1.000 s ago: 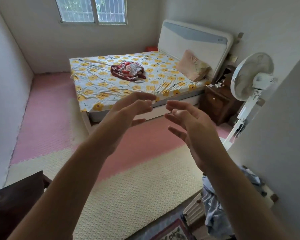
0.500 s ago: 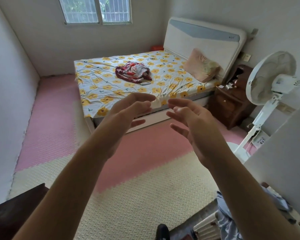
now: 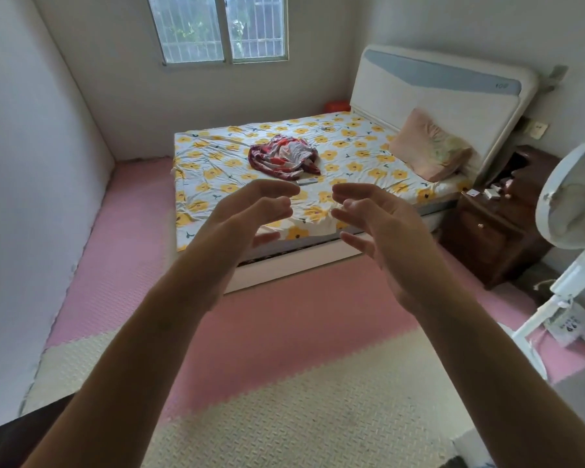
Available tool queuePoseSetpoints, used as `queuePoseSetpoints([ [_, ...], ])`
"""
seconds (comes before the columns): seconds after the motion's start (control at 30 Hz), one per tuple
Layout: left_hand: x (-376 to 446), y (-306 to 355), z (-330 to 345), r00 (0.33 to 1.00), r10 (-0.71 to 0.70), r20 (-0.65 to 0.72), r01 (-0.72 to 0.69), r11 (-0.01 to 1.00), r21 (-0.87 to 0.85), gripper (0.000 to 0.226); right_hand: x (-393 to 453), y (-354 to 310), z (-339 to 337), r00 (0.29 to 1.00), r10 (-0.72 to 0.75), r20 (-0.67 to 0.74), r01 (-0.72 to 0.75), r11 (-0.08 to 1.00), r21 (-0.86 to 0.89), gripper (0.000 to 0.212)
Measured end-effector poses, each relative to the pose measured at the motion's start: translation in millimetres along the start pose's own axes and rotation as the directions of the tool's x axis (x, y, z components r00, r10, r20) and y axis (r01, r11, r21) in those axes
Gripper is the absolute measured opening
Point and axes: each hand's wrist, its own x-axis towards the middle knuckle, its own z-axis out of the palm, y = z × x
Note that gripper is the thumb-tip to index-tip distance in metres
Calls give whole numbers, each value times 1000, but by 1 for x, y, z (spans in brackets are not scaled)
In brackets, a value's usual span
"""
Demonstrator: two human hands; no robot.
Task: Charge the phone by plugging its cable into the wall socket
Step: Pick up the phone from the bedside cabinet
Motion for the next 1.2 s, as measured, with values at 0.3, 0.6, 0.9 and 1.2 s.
queuePoseSetpoints([
  [0.3, 46, -15, 7, 997, -60, -54, 60, 998, 16, 25, 54, 18, -12, 997, 34, 69, -35, 999, 12, 23],
  [0.6, 94, -36, -11, 995, -78, -60, 78, 997, 2, 25, 105, 36, 0, 995, 49, 88, -51, 998, 21, 23],
  [0.9, 168, -62, -64, 993, -91, -79, 90, 996, -21, 28, 191, 45, 40, 994, 54, 96, -54, 998, 6, 22],
  [1.2, 249, -73, -152, 992, -74, -106, 70, 997, -42, 27, 290, 37, 107, 992, 31, 122, -32, 999, 7, 22],
])
